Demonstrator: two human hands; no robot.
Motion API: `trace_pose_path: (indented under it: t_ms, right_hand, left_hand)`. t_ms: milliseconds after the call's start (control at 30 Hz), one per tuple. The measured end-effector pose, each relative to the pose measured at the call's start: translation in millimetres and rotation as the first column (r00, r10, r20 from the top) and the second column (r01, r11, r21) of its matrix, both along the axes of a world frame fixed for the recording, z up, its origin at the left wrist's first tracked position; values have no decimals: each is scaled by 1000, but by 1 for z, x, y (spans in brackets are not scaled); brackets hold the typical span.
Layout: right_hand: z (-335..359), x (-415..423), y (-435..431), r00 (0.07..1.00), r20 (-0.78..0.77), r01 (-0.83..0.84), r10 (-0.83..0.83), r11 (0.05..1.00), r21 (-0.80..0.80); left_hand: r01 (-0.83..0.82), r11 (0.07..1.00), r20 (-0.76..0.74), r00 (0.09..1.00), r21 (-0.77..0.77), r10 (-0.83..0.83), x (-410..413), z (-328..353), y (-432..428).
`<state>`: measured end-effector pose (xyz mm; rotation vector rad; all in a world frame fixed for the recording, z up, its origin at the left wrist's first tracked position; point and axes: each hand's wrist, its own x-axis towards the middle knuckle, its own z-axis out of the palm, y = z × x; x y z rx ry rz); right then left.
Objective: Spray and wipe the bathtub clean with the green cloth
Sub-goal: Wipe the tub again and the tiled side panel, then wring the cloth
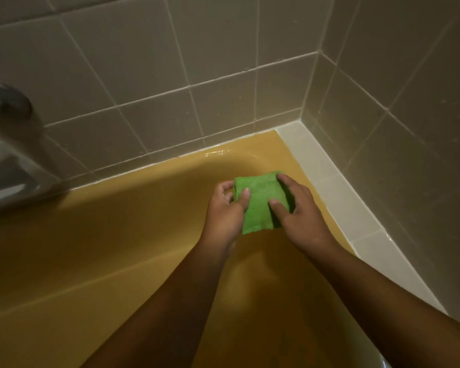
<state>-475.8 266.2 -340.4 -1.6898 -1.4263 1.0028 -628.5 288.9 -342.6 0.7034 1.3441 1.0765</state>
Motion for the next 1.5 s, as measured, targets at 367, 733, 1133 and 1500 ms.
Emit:
trace_pose_path:
  t_ms: [367, 733, 1133, 1500]
  right_hand:
    - [-42, -19, 176, 679, 718, -268, 152, 962, 50]
    - [-85, -34, 189, 516, 850, -346, 111, 934, 89]
    - [-122, -123, 182, 549, 805, -132, -226, 927, 351]
    - [-150, -172, 177, 613, 736, -194, -286, 849, 491]
  left_hand:
    - [74, 990, -491, 871, 117, -7, 1, -35, 163]
    - [516, 841, -955, -129, 164, 266, -166, -95, 129]
    - [512, 779, -907, 3, 363, 421, -190, -111, 133]
    - [587, 728, -888, -34, 354, 459, -211, -117, 130]
